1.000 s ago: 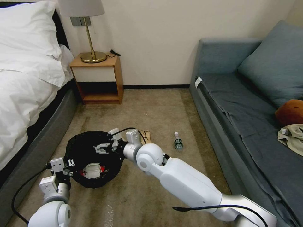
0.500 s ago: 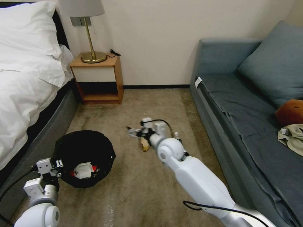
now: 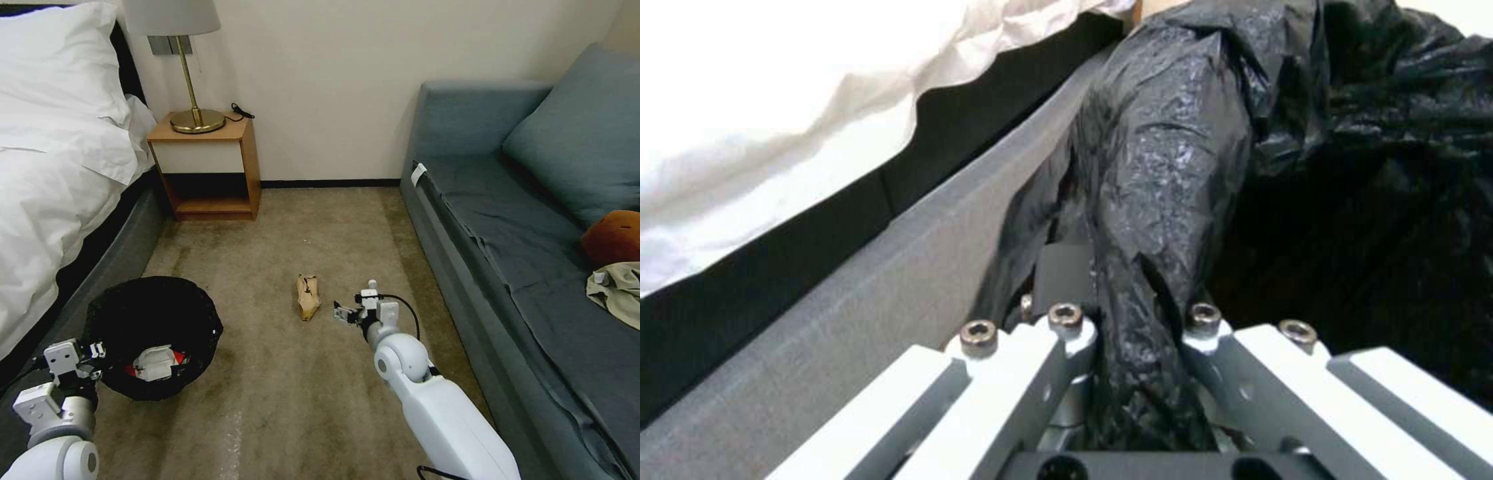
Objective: Pick up the trash bin, then pick up the garbage on the floor and place it into the trash bin.
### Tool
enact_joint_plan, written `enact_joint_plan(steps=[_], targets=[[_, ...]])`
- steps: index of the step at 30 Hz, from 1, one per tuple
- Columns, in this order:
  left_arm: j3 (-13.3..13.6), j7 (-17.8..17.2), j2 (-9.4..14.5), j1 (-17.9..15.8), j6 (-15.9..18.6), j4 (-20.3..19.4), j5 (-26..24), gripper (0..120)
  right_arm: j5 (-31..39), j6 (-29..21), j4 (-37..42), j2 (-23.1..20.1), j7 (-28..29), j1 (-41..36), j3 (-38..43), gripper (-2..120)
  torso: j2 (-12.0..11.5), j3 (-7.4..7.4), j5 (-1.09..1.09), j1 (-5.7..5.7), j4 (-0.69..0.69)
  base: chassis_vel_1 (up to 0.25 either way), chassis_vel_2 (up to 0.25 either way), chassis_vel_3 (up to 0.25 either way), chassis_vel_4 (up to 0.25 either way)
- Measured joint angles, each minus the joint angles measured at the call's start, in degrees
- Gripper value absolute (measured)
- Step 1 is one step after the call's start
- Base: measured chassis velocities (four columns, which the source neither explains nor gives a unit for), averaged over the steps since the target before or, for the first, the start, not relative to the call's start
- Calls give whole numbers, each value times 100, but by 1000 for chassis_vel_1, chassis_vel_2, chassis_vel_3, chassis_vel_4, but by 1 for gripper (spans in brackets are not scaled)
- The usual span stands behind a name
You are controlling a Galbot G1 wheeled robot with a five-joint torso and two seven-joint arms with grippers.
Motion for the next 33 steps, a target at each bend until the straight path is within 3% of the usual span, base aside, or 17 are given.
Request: enact_joint_plan(steps=[21, 33], targets=[[-22, 54, 20, 16, -172, 158, 21, 4, -37, 290, -232, 76, -322, -162, 99, 100, 0, 0, -1, 0, 1, 0, 0, 0, 0], [39, 175, 20, 31, -276, 207, 79, 4, -136, 416, -285, 101, -400, -295, 132, 100, 0, 0, -1, 0, 0, -105, 93, 97, -102]])
